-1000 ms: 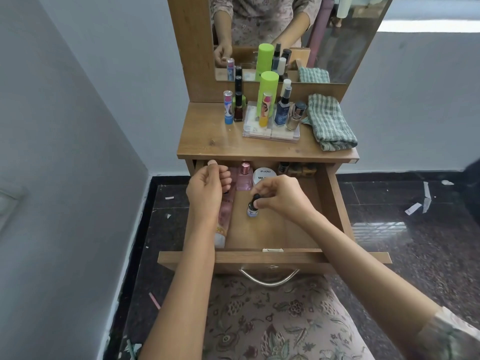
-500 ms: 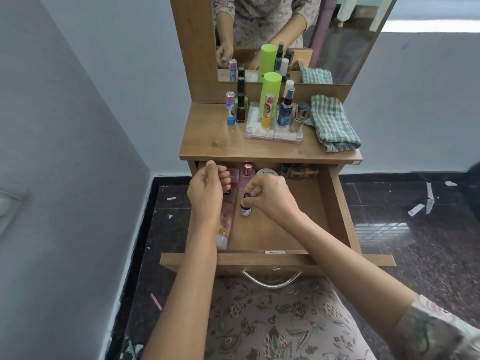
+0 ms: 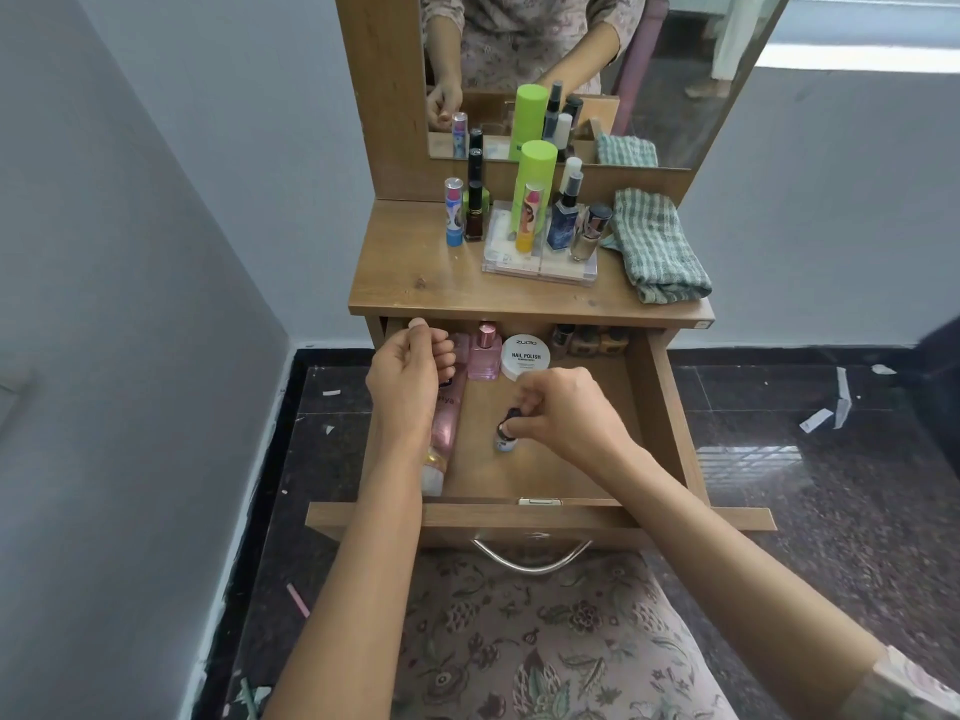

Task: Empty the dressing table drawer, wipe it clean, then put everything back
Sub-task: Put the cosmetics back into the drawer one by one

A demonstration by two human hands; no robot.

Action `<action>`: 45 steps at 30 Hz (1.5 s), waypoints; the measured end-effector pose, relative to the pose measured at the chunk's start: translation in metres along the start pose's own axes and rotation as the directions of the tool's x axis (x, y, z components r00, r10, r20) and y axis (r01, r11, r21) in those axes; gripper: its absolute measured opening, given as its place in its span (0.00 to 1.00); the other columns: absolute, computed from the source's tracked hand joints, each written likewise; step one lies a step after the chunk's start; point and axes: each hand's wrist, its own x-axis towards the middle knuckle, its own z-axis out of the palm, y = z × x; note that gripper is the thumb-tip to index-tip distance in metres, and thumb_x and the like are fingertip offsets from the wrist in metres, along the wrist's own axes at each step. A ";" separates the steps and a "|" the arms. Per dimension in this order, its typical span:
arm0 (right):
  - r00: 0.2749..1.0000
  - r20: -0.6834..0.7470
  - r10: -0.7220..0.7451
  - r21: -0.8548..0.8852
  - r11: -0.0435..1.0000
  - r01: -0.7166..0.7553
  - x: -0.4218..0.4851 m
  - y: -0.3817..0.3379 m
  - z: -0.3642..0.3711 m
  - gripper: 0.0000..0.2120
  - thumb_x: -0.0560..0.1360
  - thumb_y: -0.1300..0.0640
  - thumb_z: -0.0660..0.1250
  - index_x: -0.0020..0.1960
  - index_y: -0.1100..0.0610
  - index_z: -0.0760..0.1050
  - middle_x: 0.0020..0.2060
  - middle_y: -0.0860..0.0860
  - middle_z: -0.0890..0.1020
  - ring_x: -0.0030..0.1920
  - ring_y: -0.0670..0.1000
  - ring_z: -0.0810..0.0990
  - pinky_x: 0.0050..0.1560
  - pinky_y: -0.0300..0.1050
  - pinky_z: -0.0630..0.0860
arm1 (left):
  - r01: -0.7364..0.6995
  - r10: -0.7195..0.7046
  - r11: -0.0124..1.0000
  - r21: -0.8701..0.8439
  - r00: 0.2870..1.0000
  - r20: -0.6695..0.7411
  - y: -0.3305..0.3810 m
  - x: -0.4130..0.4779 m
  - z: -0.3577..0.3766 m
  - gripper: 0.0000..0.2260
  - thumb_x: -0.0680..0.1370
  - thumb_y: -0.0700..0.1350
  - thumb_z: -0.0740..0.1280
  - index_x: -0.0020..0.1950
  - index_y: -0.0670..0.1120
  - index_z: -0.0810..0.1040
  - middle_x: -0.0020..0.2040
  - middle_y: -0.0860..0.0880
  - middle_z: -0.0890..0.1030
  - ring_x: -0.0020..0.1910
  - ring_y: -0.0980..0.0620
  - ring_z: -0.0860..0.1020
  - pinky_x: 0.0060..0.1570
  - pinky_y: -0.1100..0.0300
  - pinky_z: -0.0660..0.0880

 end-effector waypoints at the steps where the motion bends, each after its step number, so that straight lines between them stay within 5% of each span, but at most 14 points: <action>1: 0.999 -0.032 0.025 -0.023 0.999 -0.026 0.000 0.004 -0.003 0.08 0.63 0.56 0.77 0.39 0.54 0.79 0.34 0.46 0.81 0.37 0.46 0.80 0.37 0.41 0.76 | 0.001 -0.001 1.000 -0.002 1.000 0.004 0.000 0.000 0.000 0.14 0.81 0.50 0.61 0.44 0.45 0.81 0.36 0.49 0.83 0.37 0.55 0.81 0.45 0.58 0.80; 6: 0.981 -0.149 0.128 -0.024 0.991 -0.132 0.000 0.026 -0.025 0.08 0.63 0.55 0.77 0.40 0.52 0.81 0.34 0.47 0.81 0.39 0.48 0.80 0.43 0.45 0.78 | 0.006 -0.006 1.000 0.006 1.000 0.016 0.001 0.000 0.000 0.14 0.81 0.50 0.61 0.44 0.46 0.81 0.36 0.50 0.83 0.37 0.56 0.81 0.44 0.58 0.80; 24: 0.965 -0.158 0.210 -0.312 0.916 -0.250 -0.033 0.059 -0.057 0.05 0.66 0.52 0.75 0.40 0.49 0.80 0.41 0.50 0.82 0.43 0.54 0.79 0.39 0.42 0.71 | 0.013 -0.014 1.000 0.023 0.999 0.043 0.000 -0.001 -0.001 0.13 0.81 0.50 0.61 0.42 0.48 0.81 0.36 0.50 0.83 0.38 0.55 0.81 0.46 0.57 0.80; 42: 0.961 -0.093 0.261 -0.435 0.858 -0.275 -0.043 0.058 -0.065 0.13 0.70 0.54 0.74 0.54 0.51 0.80 0.51 0.52 0.81 0.49 0.55 0.79 0.44 0.44 0.74 | 0.022 -0.024 0.999 0.048 0.999 0.049 0.000 -0.002 -0.001 0.12 0.81 0.49 0.62 0.42 0.48 0.81 0.37 0.50 0.83 0.39 0.55 0.81 0.48 0.55 0.81; 45: 0.978 -0.105 0.182 -0.422 0.882 -0.210 -0.043 0.047 -0.073 0.18 0.69 0.53 0.75 0.58 0.53 0.78 0.51 0.51 0.79 0.48 0.53 0.78 0.43 0.43 0.72 | 0.023 -0.026 0.998 0.063 0.998 0.060 -0.001 -0.001 -0.001 0.12 0.80 0.50 0.62 0.43 0.49 0.81 0.37 0.51 0.83 0.39 0.55 0.81 0.49 0.53 0.81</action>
